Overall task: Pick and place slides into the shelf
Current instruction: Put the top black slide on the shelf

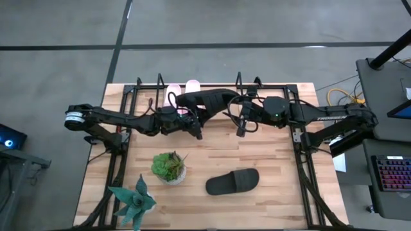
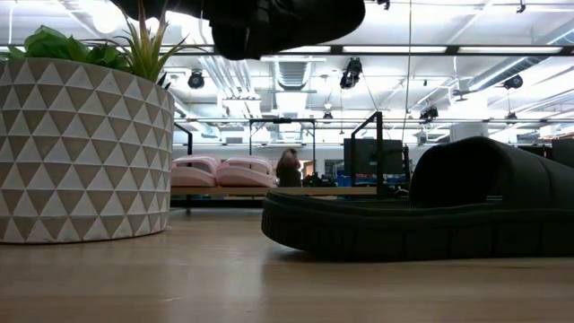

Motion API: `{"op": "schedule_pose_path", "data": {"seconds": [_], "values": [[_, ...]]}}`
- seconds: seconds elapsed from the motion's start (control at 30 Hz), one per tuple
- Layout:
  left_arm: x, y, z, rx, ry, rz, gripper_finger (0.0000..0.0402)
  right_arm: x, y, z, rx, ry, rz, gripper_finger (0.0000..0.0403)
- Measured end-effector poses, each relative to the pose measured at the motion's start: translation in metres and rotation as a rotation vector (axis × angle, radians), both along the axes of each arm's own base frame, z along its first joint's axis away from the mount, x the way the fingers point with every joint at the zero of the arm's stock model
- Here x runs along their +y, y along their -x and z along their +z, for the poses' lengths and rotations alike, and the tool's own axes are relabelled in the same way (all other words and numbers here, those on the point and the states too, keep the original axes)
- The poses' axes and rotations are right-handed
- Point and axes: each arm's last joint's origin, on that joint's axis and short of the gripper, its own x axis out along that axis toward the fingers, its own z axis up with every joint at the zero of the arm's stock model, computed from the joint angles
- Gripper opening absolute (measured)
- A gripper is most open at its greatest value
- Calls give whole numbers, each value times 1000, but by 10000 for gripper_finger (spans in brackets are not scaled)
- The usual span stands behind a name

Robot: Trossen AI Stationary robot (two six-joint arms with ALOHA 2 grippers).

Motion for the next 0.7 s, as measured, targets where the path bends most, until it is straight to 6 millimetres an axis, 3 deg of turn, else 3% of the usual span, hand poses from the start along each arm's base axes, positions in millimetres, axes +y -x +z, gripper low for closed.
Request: {"op": "schedule_pose_path", "data": {"seconds": [0.4, 0.7], "values": [[0, 0, 4, -22, -25, -4, 0, 2, -1, 1, -17, -11, 83, 189], [-1, 0, 4, -17, -27, -18, 0, 2, -2, 3, -27, 16, 87, 131]]}}
